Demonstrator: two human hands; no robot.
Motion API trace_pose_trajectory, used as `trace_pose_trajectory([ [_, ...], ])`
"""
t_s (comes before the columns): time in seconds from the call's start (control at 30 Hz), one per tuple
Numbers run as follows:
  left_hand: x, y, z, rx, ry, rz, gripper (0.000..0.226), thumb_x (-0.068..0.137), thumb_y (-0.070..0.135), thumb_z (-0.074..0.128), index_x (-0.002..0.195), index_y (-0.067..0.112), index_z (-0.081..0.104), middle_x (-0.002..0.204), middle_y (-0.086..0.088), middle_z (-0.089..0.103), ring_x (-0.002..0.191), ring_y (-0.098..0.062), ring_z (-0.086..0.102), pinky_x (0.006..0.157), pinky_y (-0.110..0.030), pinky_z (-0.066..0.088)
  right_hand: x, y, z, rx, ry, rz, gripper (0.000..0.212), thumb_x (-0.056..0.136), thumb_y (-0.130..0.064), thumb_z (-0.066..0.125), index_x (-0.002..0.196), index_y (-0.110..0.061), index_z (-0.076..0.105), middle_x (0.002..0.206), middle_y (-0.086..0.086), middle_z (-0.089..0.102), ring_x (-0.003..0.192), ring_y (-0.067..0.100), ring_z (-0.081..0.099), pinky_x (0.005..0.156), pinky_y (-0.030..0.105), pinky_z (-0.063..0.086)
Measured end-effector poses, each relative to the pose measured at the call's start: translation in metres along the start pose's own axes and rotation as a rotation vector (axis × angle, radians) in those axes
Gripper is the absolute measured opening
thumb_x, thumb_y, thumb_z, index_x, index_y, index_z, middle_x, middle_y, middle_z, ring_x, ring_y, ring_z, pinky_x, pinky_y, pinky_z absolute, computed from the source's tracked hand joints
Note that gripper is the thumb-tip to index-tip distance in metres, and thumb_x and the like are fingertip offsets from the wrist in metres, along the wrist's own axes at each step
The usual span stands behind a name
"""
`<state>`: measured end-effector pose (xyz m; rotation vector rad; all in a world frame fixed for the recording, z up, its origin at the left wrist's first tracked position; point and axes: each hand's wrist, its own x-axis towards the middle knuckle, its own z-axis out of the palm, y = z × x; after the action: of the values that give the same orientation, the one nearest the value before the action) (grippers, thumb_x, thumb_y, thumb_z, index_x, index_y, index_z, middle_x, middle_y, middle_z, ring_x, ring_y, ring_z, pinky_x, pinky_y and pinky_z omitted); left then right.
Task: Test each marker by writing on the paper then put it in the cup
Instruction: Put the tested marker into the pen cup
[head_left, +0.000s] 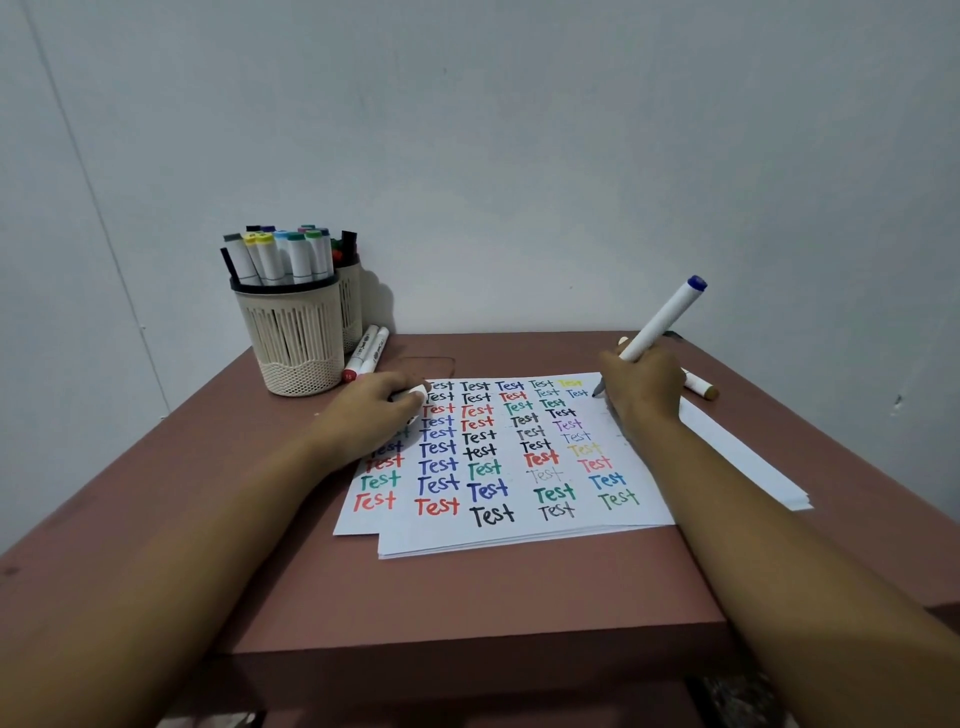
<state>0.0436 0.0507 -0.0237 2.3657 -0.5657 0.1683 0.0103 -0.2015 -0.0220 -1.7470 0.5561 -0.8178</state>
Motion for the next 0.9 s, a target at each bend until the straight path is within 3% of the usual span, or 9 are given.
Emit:
trace_pose_trajectory([
  [0.13,-0.001,0.001,0.0,0.001,-0.006,0.0,0.031,0.097,0.025,0.046,0.122,0.016,0.061,0.115,0.0,0.063,0.097,-0.011,0.056,0.078,-0.024,0.038,0.001,0.0,0.001,-0.043,-0.021,-0.01,0.02,0.085,-0.011,0.054,0.068,-0.018,0.048,0.076,0.012,0.063,0.061,0.024,0.059,0.055,0.03,0.047],
  [0.23,-0.001,0.001,0.0,-0.004,-0.008,0.001,0.03,0.097,0.024,0.046,0.121,0.016,0.061,0.115,0.0,0.063,0.097,-0.012,0.056,0.079,-0.025,0.04,0.0,-0.001,0.001,-0.057,-0.033,-0.015,0.007,0.086,-0.013,0.055,0.08,-0.012,0.052,0.077,0.008,0.06,0.067,0.024,0.062,0.057,0.032,0.051],
  [0.4,-0.002,0.003,-0.001,0.011,-0.004,0.007,0.03,0.097,0.024,0.046,0.12,0.016,0.062,0.114,-0.001,0.063,0.098,-0.013,0.057,0.082,-0.027,0.042,-0.001,-0.001,0.0,-0.016,-0.03,-0.003,0.003,0.087,-0.012,0.055,0.085,-0.009,0.053,0.069,0.0,0.054,0.058,0.018,0.057,0.053,0.028,0.048],
  [0.53,-0.001,0.002,-0.001,0.006,-0.006,0.004,0.03,0.096,0.023,0.046,0.119,0.015,0.063,0.117,-0.001,0.063,0.102,-0.014,0.057,0.086,-0.028,0.043,0.001,0.0,-0.001,-0.033,-0.06,-0.002,0.011,0.085,-0.011,0.053,0.074,-0.012,0.051,0.07,0.007,0.058,0.048,0.016,0.053,0.047,0.025,0.04],
  [0.63,-0.001,0.002,-0.001,0.004,-0.006,0.001,0.03,0.097,0.023,0.046,0.121,0.014,0.062,0.116,-0.001,0.063,0.1,-0.013,0.056,0.081,-0.024,0.039,0.002,0.001,0.001,-0.05,-0.028,-0.011,0.005,0.086,-0.012,0.053,0.082,-0.01,0.054,0.08,0.015,0.064,0.064,0.026,0.061,0.055,0.032,0.047],
  [0.7,-0.002,0.002,-0.001,0.007,-0.006,0.0,0.03,0.097,0.023,0.046,0.121,0.014,0.062,0.115,-0.001,0.063,0.1,-0.014,0.056,0.081,-0.025,0.04,0.001,0.002,0.001,-0.034,-0.024,-0.013,0.011,0.089,-0.017,0.057,0.079,-0.012,0.053,0.084,0.016,0.066,0.07,0.027,0.063,0.059,0.034,0.05],
  [0.77,-0.002,0.002,-0.001,0.006,-0.003,0.003,0.03,0.096,0.024,0.046,0.12,0.013,0.062,0.115,-0.002,0.063,0.102,-0.016,0.057,0.083,-0.029,0.042,0.0,-0.001,0.0,0.028,-0.036,-0.016,0.026,0.089,-0.03,0.063,0.073,-0.014,0.049,0.079,0.014,0.065,0.064,0.022,0.06,0.054,0.029,0.046],
  [0.9,-0.004,0.004,0.0,0.027,0.037,0.035,0.037,0.096,0.024,0.049,0.132,0.017,0.051,0.13,0.0,0.056,0.111,-0.009,0.05,0.084,-0.018,0.033,-0.011,-0.018,0.001,0.229,-0.1,0.021,0.046,0.087,-0.054,0.057,0.065,-0.014,0.048,0.061,0.002,0.054,0.055,0.016,0.053,0.052,0.027,0.038],
])
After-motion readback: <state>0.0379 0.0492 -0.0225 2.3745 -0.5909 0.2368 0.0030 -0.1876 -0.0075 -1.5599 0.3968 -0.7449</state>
